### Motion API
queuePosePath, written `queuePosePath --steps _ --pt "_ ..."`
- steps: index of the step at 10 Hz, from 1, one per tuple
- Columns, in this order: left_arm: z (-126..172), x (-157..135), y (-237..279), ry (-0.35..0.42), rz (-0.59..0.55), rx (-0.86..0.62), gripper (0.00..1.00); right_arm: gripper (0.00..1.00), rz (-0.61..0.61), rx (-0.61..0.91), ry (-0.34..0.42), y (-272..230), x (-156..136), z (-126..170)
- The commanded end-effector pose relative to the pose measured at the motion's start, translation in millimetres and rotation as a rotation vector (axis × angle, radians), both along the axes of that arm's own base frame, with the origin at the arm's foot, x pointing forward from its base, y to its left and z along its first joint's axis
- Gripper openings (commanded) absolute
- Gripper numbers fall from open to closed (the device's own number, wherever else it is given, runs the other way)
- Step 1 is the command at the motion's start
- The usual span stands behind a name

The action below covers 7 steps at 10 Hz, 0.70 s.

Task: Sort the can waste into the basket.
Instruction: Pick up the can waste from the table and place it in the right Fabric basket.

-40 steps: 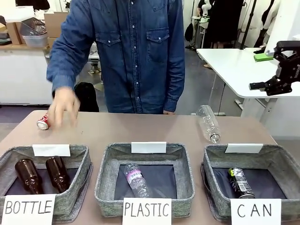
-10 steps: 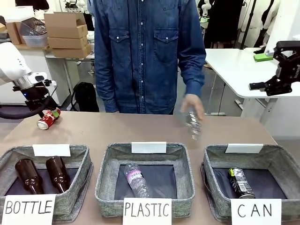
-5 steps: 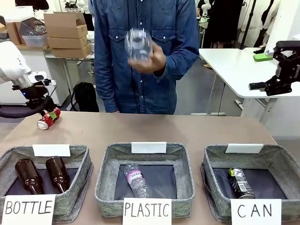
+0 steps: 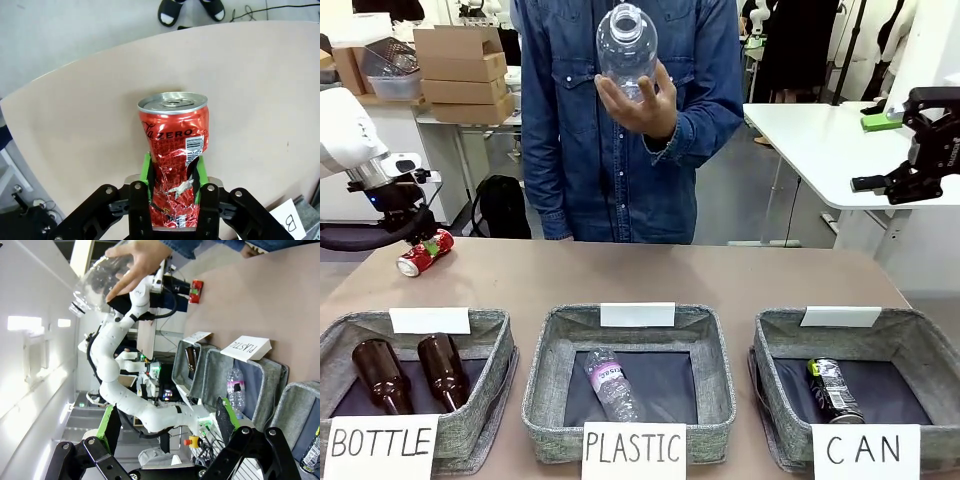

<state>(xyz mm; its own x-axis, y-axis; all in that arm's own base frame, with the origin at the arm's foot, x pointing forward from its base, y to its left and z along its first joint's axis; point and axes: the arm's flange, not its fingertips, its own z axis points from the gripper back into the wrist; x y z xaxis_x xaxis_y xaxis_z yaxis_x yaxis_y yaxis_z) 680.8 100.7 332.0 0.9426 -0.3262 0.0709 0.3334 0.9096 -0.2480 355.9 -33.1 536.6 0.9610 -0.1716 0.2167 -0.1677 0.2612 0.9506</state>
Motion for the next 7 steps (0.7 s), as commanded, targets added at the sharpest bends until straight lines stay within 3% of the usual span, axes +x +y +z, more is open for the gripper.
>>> queuePosePath --steps 1,3,5,7 --pt "-2 3 0 0.018 0.005 0.013 0.00 1.00 0.012 -0.003 -0.017 -2 1 0" --pt "8 -2 4 0.006 0.000 -0.010 0.00 1.00 0.012 -0.003 -0.017 -2 1 0" --pt "48 -18 19 0.031 -0.024 -0.076 0.00 1.00 0.012 -0.003 -0.017 -2 1 0" --pt "99 -56 32 0.050 -0.041 -0.131 0.00 1.00 0.012 -0.003 -0.017 -2 1 0"
